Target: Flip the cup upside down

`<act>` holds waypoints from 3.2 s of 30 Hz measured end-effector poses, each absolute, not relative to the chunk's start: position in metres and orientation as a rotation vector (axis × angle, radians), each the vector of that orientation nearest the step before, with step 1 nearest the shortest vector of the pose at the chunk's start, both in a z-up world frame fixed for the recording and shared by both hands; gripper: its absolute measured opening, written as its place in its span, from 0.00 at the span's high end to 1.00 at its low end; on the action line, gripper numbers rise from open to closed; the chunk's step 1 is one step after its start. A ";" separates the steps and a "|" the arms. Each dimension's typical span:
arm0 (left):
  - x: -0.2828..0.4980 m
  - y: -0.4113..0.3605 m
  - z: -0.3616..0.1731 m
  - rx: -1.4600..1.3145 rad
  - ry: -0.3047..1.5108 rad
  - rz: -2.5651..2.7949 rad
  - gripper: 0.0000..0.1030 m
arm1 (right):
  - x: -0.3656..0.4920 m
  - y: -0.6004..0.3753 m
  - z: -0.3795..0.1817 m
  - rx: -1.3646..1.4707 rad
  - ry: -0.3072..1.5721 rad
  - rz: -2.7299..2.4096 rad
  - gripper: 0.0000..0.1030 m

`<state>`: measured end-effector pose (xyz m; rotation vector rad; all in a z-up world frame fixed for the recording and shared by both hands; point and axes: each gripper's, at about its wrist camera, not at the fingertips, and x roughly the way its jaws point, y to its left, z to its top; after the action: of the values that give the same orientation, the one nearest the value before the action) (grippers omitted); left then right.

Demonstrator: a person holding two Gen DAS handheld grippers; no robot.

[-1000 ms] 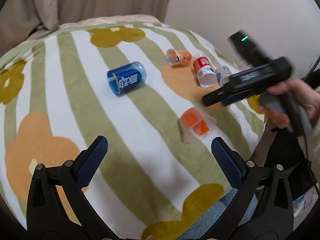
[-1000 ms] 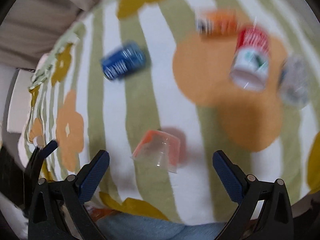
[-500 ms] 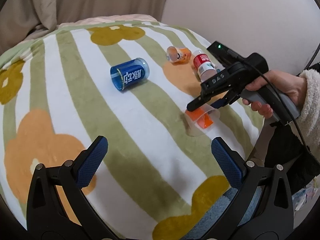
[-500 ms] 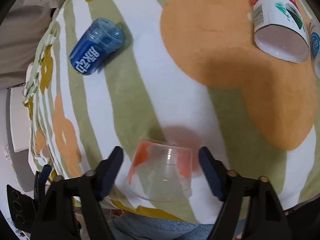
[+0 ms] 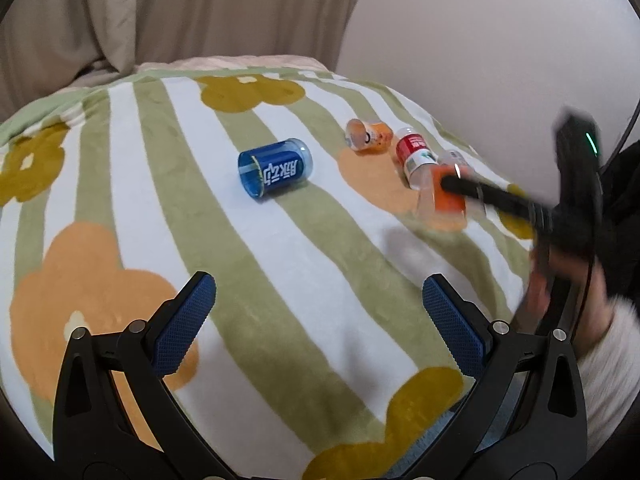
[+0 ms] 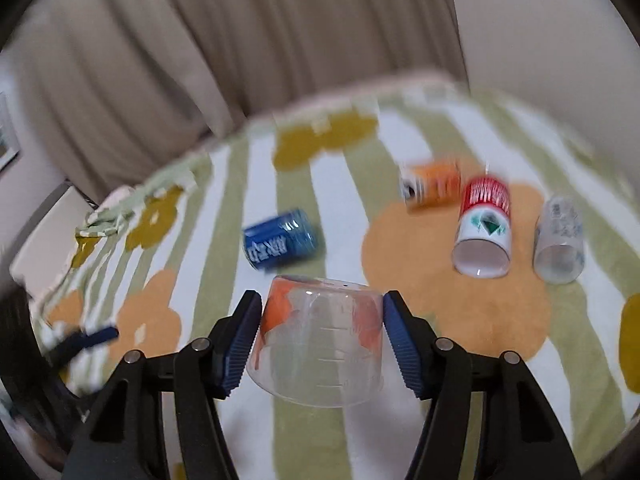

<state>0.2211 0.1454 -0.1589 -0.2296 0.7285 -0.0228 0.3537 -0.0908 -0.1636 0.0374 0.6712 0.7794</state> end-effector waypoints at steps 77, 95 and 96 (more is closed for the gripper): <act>0.093 0.034 0.018 0.012 0.149 0.087 0.00 | 0.127 -0.220 -0.003 -0.063 0.141 0.143 0.01; 0.081 0.028 0.020 -0.005 0.122 0.073 0.00 | 0.114 -0.225 0.001 -0.034 0.141 0.137 0.01; 0.080 0.028 0.020 -0.007 0.118 0.074 0.00 | 0.114 -0.225 0.000 -0.032 0.141 0.139 0.01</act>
<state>0.0796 0.0277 0.0196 -0.0068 0.1178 0.0738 0.1136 -0.2247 0.0002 -0.0315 0.1409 0.1391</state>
